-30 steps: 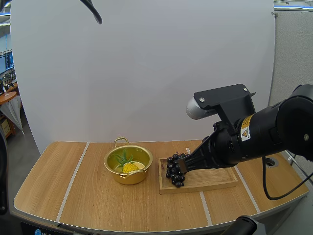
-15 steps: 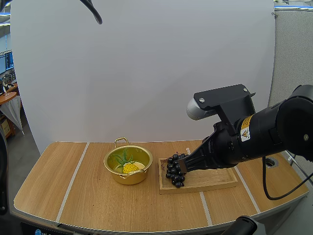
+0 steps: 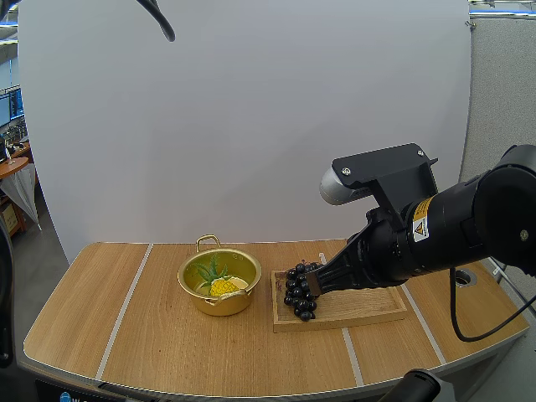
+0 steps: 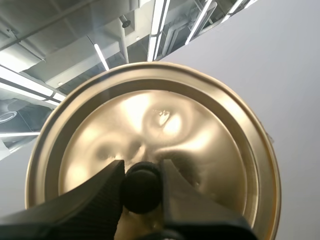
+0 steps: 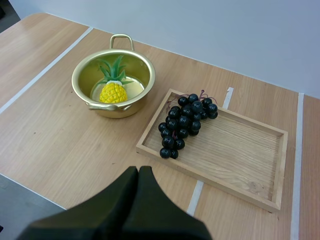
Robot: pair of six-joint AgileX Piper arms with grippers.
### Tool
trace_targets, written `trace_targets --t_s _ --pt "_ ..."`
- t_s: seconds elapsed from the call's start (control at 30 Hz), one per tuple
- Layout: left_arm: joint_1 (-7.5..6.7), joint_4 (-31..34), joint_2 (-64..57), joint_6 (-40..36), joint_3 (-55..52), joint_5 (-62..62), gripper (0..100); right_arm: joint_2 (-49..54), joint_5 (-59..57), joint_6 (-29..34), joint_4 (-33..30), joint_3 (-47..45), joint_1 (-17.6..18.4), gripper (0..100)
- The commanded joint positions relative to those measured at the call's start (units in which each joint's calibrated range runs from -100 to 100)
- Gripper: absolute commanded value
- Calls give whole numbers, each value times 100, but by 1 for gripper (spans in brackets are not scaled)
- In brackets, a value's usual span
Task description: Open the pot, put the pineapple inside, and close it
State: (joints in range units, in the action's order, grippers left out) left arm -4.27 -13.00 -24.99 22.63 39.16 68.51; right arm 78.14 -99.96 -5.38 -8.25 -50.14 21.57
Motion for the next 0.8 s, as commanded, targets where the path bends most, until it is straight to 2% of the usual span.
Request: trace_targets --t_s 0.0,0.17,0.2,0.4,0.77 --pt "-13 53 -86 -72 50 947 1 56 -4 -21 -52 -6 2 0" --pt "-13 42 -97 -63 -35 3033 1 56 -4 -21 -54 -6 -94 0" --pt "-13 42 -97 -52 -60 3139 1 56 -4 -21 -39 -6 -112 0" --pt "-13 42 -73 -44 -594 3149 1 56 -4 -21 -22 -6 -120 0" --pt "-13 42 39 -44 -2346 3149 1 56 -4 -21 -22 -6 -120 0"
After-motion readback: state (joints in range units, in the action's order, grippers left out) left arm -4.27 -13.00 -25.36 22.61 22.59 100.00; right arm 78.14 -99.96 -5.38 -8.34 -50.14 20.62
